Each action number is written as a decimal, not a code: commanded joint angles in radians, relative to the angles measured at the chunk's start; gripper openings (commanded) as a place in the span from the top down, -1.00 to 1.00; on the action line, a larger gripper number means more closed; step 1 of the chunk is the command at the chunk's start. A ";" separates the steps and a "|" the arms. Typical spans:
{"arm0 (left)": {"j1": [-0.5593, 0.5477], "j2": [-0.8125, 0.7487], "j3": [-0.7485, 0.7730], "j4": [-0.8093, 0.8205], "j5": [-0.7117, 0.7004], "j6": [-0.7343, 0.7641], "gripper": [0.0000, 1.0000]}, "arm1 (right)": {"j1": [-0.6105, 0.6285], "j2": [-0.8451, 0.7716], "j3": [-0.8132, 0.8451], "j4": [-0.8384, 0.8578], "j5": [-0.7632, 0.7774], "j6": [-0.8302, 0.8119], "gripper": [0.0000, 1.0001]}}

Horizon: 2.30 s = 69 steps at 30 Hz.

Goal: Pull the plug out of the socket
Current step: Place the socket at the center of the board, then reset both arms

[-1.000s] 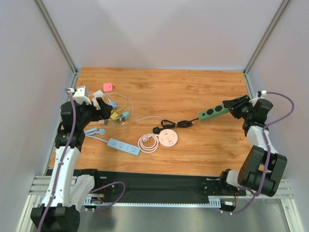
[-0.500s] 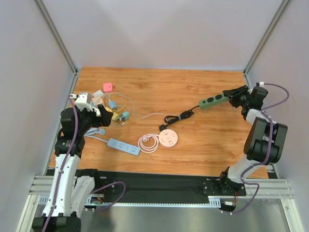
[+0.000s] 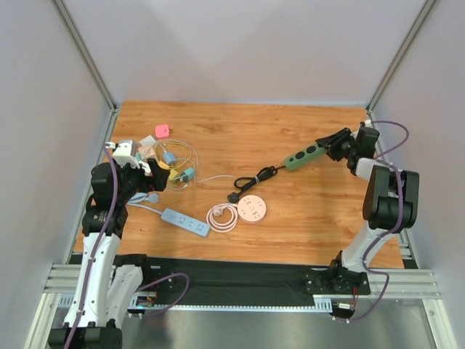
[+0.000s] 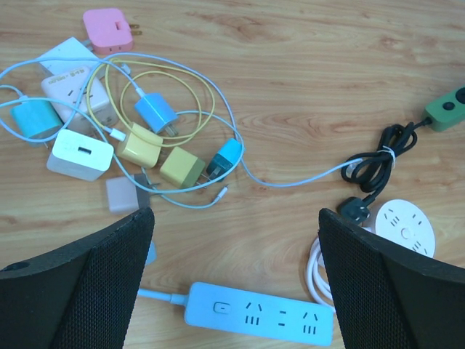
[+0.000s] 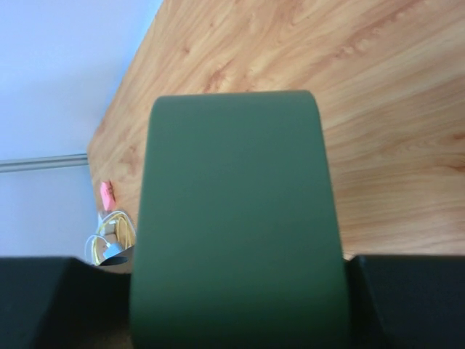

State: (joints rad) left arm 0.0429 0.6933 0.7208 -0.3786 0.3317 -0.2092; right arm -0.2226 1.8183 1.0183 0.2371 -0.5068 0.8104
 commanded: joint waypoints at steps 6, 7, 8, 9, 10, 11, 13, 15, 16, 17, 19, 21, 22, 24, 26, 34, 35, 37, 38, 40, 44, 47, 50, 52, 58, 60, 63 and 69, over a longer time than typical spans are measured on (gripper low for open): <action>0.005 -0.017 -0.003 0.003 0.018 0.019 -1.00 | 0.000 -0.017 -0.044 -0.131 -0.030 -0.220 0.02; 0.006 -0.020 -0.004 0.003 0.018 0.019 -0.99 | -0.003 -0.020 -0.046 -0.137 -0.030 -0.227 -0.02; 0.006 -0.021 -0.004 0.003 0.018 0.019 -0.99 | -0.009 -0.025 -0.043 -0.146 -0.029 -0.238 -0.15; 0.005 -0.021 -0.004 0.003 0.020 0.019 -0.99 | -0.012 -0.030 -0.041 -0.159 -0.027 -0.261 -0.21; 0.005 -0.023 -0.004 0.003 0.020 0.019 -0.99 | -0.017 -0.043 -0.043 -0.176 -0.027 -0.272 -0.31; 0.005 -0.025 -0.006 0.003 0.020 0.019 -0.99 | -0.026 -0.051 -0.040 -0.180 -0.027 -0.286 -0.45; 0.005 -0.028 -0.004 0.003 0.020 0.019 -0.99 | -0.037 -0.080 -0.038 -0.203 -0.027 -0.324 -0.57; 0.005 -0.029 -0.004 0.003 0.023 0.021 -0.99 | -0.052 -0.103 -0.040 -0.228 -0.025 -0.350 -0.69; 0.005 -0.031 -0.004 0.004 0.024 0.021 -0.99 | -0.057 -0.131 -0.043 -0.231 -0.024 -0.372 -0.71; 0.005 -0.035 -0.004 0.004 0.024 0.019 -0.99 | -0.066 -0.145 -0.047 -0.234 -0.027 -0.382 -0.73; 0.006 -0.035 -0.006 0.006 0.027 0.019 -0.99 | -0.072 -0.181 -0.050 -0.275 -0.039 -0.413 -0.74; 0.006 -0.040 -0.007 0.007 0.029 0.019 -0.99 | -0.077 -0.221 -0.053 -0.309 -0.052 -0.438 -0.74; 0.005 -0.041 -0.006 0.006 0.030 0.019 -0.99 | -0.078 -0.234 -0.053 -0.318 -0.068 -0.474 -0.75; 0.005 -0.041 -0.006 0.007 0.030 0.021 -0.99 | -0.078 -0.273 -0.055 -0.355 -0.107 -0.529 -0.76; 0.005 -0.041 -0.006 0.007 0.030 0.021 -0.99 | -0.078 -0.296 -0.055 -0.386 -0.169 -0.611 -0.78; 0.006 -0.043 -0.007 0.010 0.043 0.022 -0.99 | -0.078 -0.422 -0.047 -0.577 -0.351 -0.856 -0.82; 0.005 -0.043 -0.009 0.010 0.043 0.021 -0.99 | -0.077 -0.439 -0.044 -0.600 -0.355 -0.876 -0.82; 0.005 -0.043 -0.011 0.012 0.046 0.022 -0.99 | -0.077 -0.491 -0.032 -0.674 -0.339 -0.935 -0.87; 0.006 -0.041 -0.009 0.012 0.050 0.024 -0.99 | -0.077 -0.532 -0.027 -0.718 -0.329 -0.957 -0.89; 0.006 -0.043 -0.011 0.015 0.055 0.025 -0.99 | -0.077 -0.582 -0.026 -0.743 -0.256 -0.987 -1.00; 0.006 -0.044 -0.012 0.015 0.044 0.025 -0.99 | -0.077 -0.713 -0.044 -0.759 -0.093 -0.985 -1.00; 0.006 -0.041 -0.014 0.014 0.040 0.025 -0.99 | -0.078 -0.784 -0.073 -0.743 0.017 -0.941 -1.00; 0.006 -0.032 -0.014 0.014 0.032 0.025 -0.99 | -0.078 -0.835 -0.093 -0.714 0.106 -0.881 -1.00; 0.006 -0.031 -0.014 0.014 0.029 0.027 -0.99 | -0.078 -0.853 -0.115 -0.705 0.161 -0.855 -1.00; 0.005 -0.021 -0.015 0.009 0.012 0.030 -0.99 | -0.078 -0.883 -0.158 -0.644 0.328 -0.754 -1.00; 0.005 -0.023 -0.015 0.007 0.001 0.031 -0.99 | -0.077 -0.878 -0.158 -0.627 0.385 -0.719 -1.00; 0.005 -0.021 -0.015 0.004 -0.013 0.033 -0.99 | -0.078 -0.858 -0.141 -0.639 0.470 -0.685 -1.00; 0.005 -0.021 -0.017 0.004 -0.022 0.034 -0.99 | -0.080 -0.849 -0.118 -0.667 0.550 -0.662 -1.00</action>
State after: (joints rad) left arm 0.0429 0.6746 0.7094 -0.3782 0.3256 -0.1925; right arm -0.2993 0.9737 0.8646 -0.4500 -0.0452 0.1135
